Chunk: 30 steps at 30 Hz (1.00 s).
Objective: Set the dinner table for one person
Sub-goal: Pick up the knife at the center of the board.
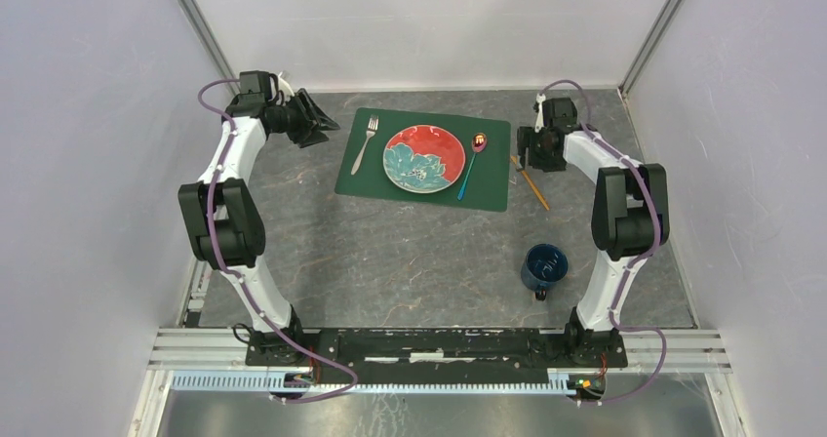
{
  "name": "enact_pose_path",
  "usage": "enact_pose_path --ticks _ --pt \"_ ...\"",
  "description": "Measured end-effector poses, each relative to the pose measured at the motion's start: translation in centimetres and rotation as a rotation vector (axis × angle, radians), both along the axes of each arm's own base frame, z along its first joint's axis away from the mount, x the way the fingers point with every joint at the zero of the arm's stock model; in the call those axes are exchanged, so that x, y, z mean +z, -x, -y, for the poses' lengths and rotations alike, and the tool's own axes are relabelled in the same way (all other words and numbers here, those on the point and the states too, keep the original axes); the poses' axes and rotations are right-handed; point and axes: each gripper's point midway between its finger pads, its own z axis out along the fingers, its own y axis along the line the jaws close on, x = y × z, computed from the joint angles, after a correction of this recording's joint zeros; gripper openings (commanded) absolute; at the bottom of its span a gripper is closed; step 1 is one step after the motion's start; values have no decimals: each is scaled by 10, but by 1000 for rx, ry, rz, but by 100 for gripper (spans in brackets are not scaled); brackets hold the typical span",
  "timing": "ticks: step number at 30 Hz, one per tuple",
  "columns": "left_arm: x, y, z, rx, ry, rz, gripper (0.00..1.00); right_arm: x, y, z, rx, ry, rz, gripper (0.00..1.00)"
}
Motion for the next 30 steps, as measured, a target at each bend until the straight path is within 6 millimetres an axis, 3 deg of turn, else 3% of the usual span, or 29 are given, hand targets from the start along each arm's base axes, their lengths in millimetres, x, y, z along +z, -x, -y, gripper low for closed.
enact_pose_path --ticks 8,12,28,30 --pt "0 0 0 0 0 0 55 -34 32 2 7 13 -92 69" --pt "0 0 0 0 0 0 55 -34 32 1 11 8 -77 63" --pt "-9 4 0 1 1 -19 55 -36 29 -22 60 30 -40 19" --pt "-9 4 0 1 1 -19 55 -36 29 -24 63 28 -38 18"
